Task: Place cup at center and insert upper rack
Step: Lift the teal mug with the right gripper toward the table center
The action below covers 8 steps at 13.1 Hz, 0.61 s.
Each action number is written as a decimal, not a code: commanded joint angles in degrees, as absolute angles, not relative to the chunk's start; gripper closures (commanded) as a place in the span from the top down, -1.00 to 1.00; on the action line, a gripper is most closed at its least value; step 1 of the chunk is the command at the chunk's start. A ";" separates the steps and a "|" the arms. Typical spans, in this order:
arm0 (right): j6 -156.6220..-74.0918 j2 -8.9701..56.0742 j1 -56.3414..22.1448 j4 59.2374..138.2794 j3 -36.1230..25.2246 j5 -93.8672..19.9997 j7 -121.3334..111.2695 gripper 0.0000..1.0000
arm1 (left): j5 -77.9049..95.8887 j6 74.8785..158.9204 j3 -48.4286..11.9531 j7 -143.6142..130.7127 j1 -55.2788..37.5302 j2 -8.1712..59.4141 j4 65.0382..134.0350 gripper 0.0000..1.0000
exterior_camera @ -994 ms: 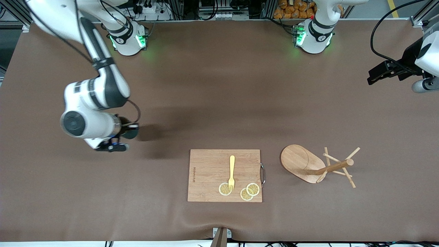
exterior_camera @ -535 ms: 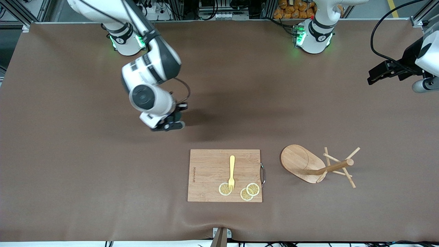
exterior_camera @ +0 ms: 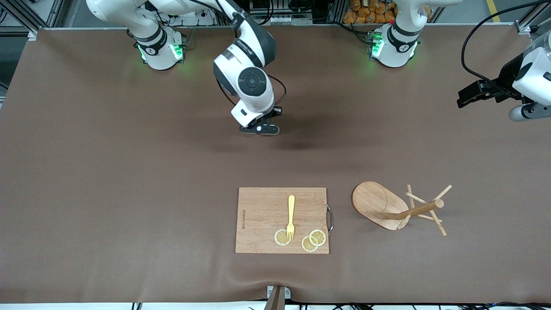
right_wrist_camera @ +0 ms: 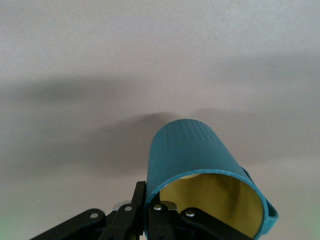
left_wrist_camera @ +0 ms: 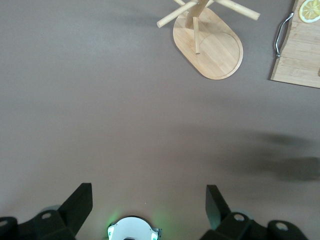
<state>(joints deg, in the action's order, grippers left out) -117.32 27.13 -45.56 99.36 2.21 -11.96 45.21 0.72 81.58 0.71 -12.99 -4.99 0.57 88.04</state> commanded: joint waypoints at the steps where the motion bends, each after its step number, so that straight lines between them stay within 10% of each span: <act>1: -117.68 30.58 -47.10 96.33 1.58 -12.57 46.67 -1.00 | 0.35 82.96 0.53 -11.95 -4.31 1.84 87.72 1.00; 8: -117.77 35.59 -48.69 90.62 1.58 -12.66 49.31 -1.00 | -0.26 85.25 0.53 -11.95 -4.31 3.86 87.63 1.00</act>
<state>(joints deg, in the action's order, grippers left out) -118.52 32.78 -47.69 94.04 2.19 -12.12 48.12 0.63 84.65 0.71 -12.99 -4.53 3.58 88.07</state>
